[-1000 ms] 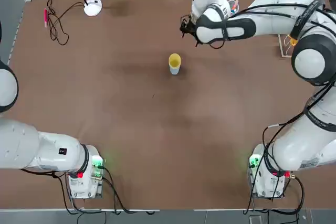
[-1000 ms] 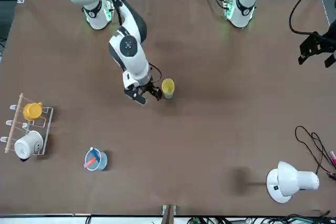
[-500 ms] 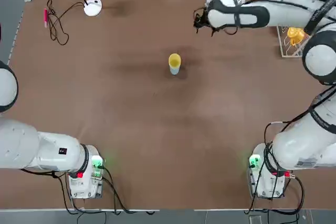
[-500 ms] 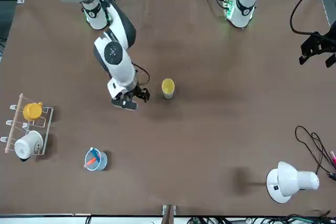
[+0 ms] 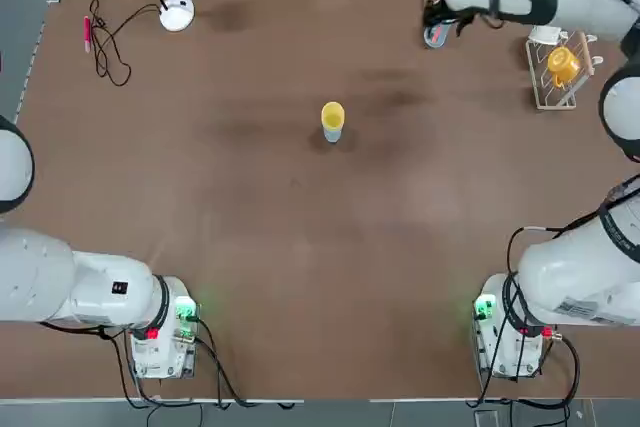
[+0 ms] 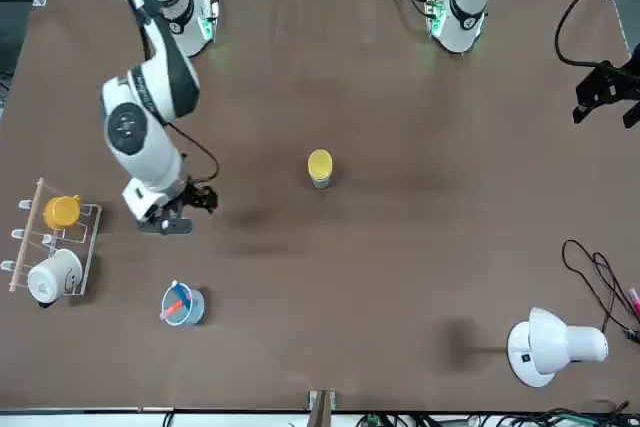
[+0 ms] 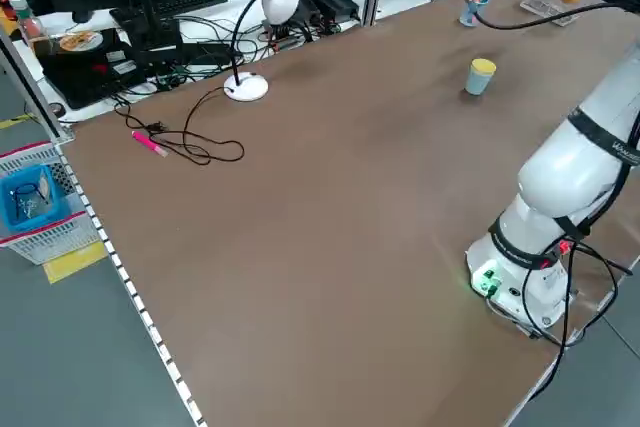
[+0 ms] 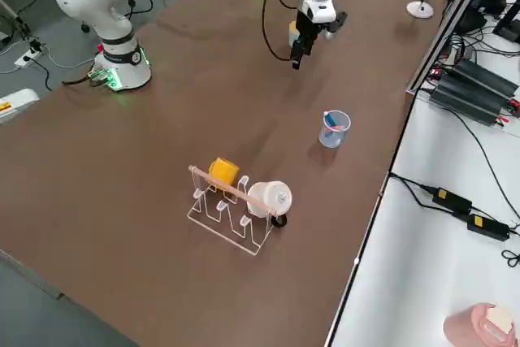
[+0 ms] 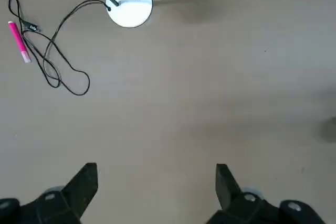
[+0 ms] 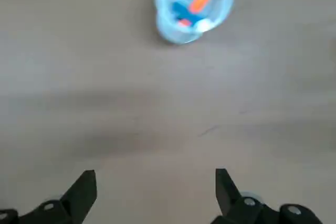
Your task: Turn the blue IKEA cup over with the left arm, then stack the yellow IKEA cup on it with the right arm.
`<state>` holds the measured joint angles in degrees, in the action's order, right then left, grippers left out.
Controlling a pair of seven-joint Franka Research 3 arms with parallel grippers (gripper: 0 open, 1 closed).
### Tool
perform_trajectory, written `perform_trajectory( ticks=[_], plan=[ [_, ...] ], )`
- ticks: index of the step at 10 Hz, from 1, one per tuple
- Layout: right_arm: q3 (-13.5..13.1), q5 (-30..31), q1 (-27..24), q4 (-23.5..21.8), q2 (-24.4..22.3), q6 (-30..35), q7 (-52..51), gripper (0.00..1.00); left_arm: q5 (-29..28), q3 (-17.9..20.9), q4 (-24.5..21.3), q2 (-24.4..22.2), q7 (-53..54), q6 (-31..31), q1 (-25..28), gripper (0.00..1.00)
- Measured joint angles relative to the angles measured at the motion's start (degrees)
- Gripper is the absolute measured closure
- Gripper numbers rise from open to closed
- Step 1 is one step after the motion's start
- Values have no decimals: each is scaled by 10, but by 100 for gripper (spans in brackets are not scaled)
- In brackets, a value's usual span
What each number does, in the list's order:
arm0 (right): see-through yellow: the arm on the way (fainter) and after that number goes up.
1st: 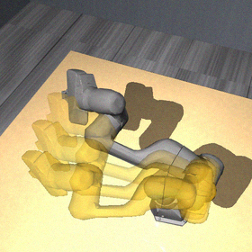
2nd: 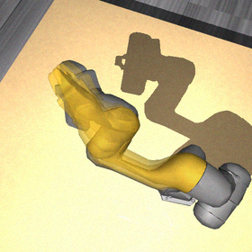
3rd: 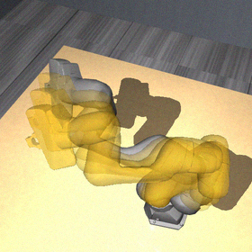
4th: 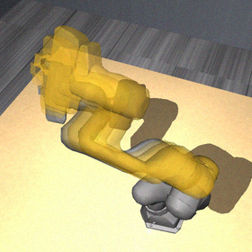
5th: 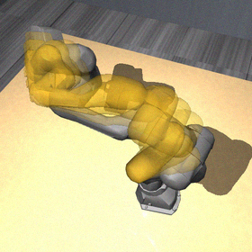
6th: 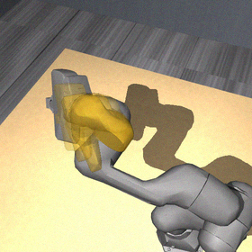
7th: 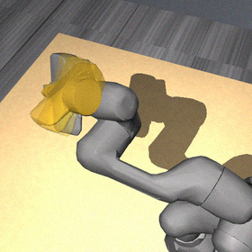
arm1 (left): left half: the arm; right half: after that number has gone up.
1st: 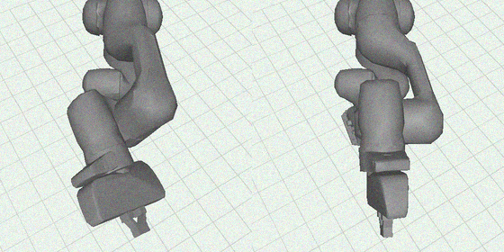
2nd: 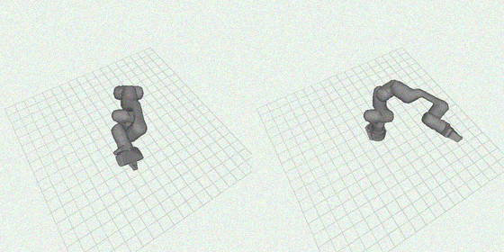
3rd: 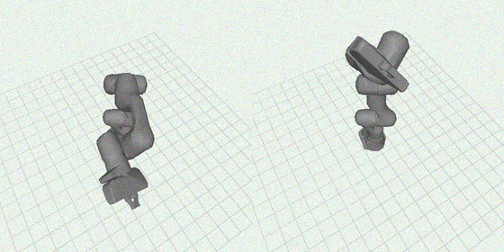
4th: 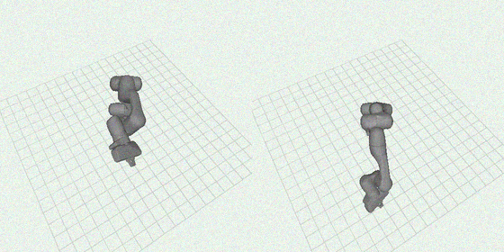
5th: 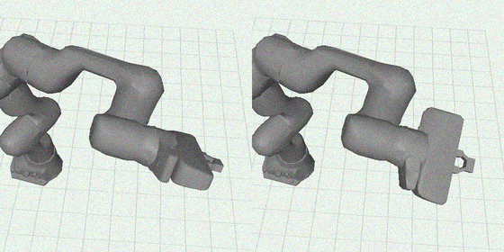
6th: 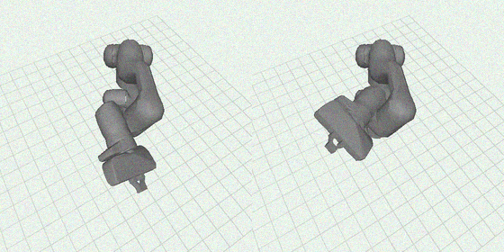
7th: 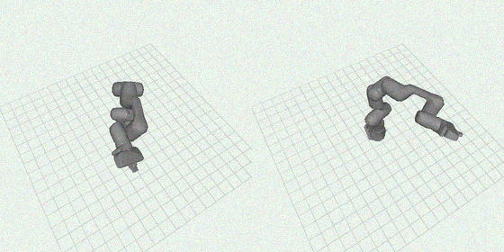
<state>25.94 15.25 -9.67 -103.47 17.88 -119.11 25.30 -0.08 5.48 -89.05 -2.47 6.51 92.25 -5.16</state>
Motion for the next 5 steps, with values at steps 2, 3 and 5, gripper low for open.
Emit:
perform_trajectory(
  ticks=[2,3,5],
  plan=[
    [-92,-3,13,12,-36,18,-45,0,0,0,0,0,0,-1,2,1],
    [-145,-6,24,30,-55,47,-85,0,0,1,0,0,0,-3,2,1],
    [-226,-34,32,83,-88,93,-160,0,0,1,0,0,-1,-13,3,1]
  ],
)
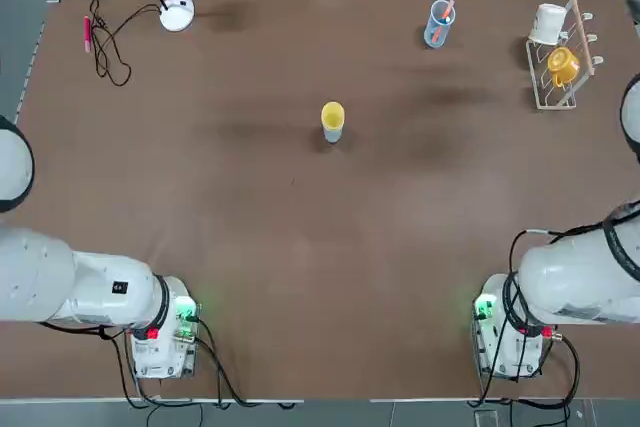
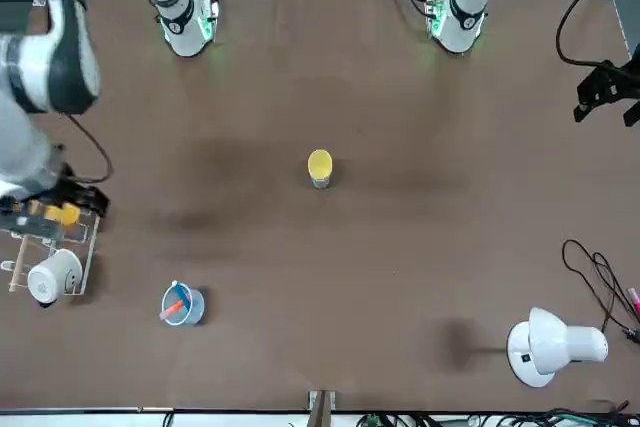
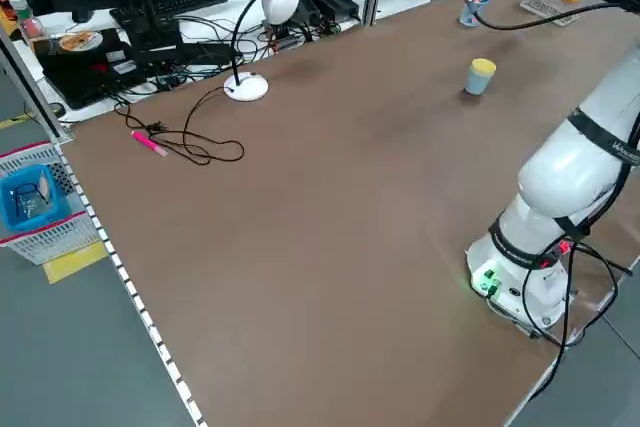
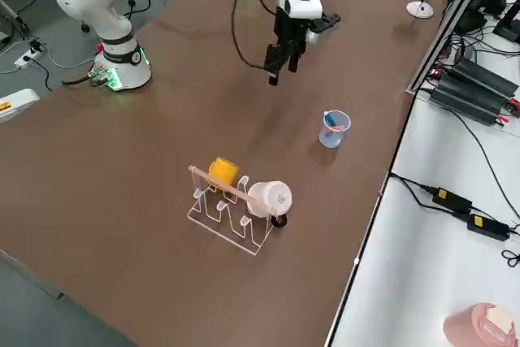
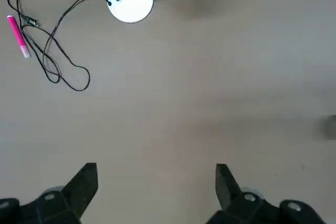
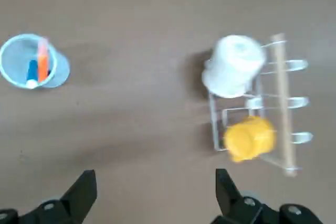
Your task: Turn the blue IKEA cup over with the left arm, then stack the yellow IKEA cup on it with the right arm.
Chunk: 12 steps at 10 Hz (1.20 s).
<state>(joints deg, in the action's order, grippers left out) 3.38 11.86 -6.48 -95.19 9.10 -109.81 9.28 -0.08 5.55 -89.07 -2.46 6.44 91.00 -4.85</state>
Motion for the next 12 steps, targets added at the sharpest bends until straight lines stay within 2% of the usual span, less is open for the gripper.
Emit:
perform_trajectory(
  ticks=[1,2,4,6,9,12],
  plan=[
    [-24,-19,0,19,-15,14,-18,0,0,0,0,0,0,-4,0,1],
    [-34,-37,0,37,-25,38,-22,0,0,0,0,0,0,-6,0,1],
    [-35,-68,2,72,-29,83,-22,0,0,0,0,0,0,-8,0,1],
    [-34,-94,2,78,-29,94,-21,0,0,0,0,0,0,-9,0,1],
    [-33,-106,3,107,-31,135,-21,0,0,0,0,0,0,-9,0,1],
    [-28,-108,8,110,-36,147,-15,0,0,0,0,0,0,-9,0,1]
  ],
)
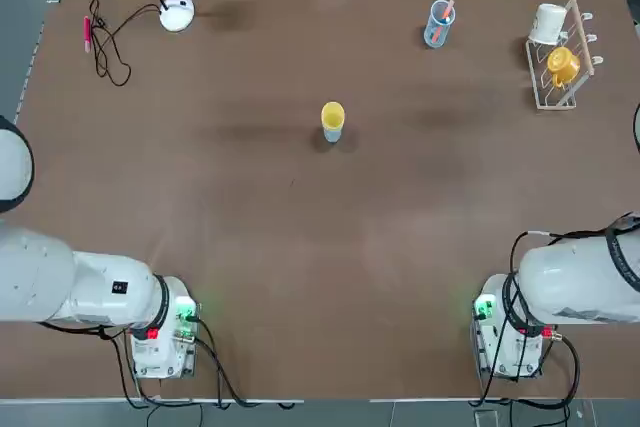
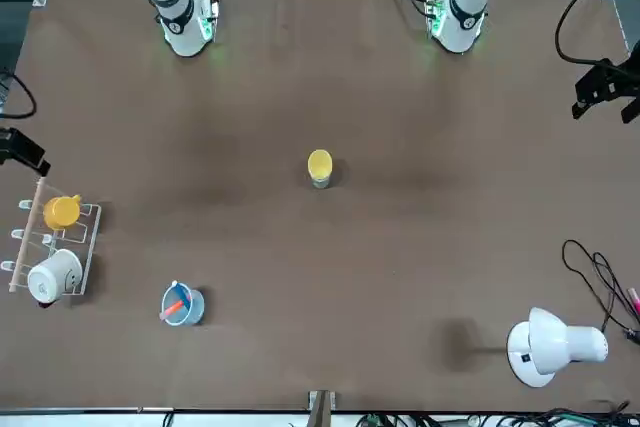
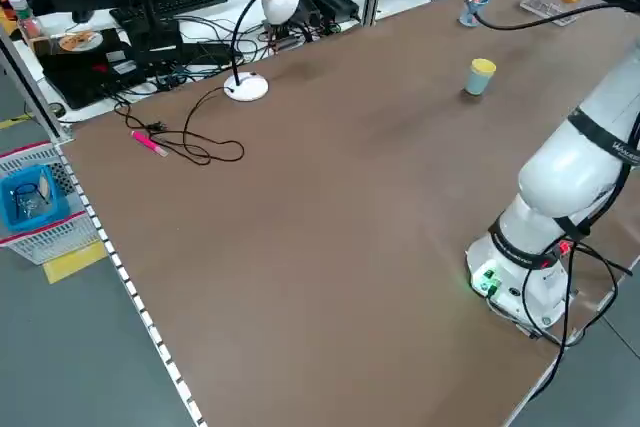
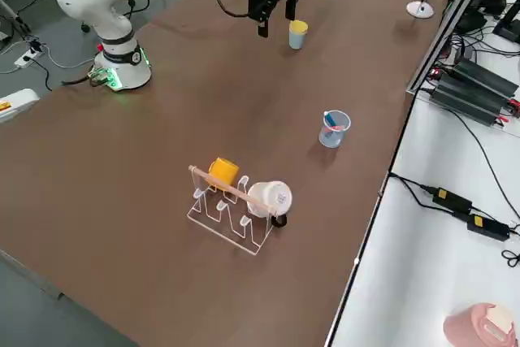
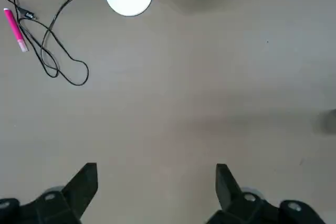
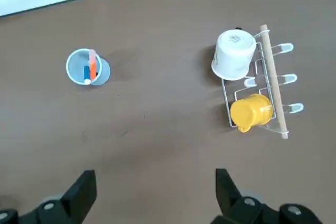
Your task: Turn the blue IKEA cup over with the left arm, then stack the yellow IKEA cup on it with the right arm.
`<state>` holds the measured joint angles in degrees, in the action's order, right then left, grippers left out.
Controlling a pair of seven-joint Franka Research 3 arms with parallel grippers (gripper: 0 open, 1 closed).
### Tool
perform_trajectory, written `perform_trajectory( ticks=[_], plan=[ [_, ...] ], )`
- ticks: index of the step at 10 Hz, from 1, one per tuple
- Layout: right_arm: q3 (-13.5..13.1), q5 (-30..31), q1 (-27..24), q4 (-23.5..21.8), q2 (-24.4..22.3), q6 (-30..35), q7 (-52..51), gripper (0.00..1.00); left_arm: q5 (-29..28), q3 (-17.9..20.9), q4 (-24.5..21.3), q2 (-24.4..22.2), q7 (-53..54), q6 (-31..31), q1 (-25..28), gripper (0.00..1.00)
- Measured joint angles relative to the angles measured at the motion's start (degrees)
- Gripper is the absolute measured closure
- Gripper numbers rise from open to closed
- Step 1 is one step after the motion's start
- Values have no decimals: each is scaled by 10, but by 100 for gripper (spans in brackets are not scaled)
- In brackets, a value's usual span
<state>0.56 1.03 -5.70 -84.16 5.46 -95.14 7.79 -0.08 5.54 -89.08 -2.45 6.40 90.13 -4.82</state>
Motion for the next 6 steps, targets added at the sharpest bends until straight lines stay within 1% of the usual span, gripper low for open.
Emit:
perform_trajectory(
  ticks=[4,6],
  plan=[
    [20,0,2,0,-1,11,19,0,0,0,0,0,0,0,0,1],
    [22,0,2,0,-2,18,21,0,0,0,0,0,0,0,0,1]
  ],
)
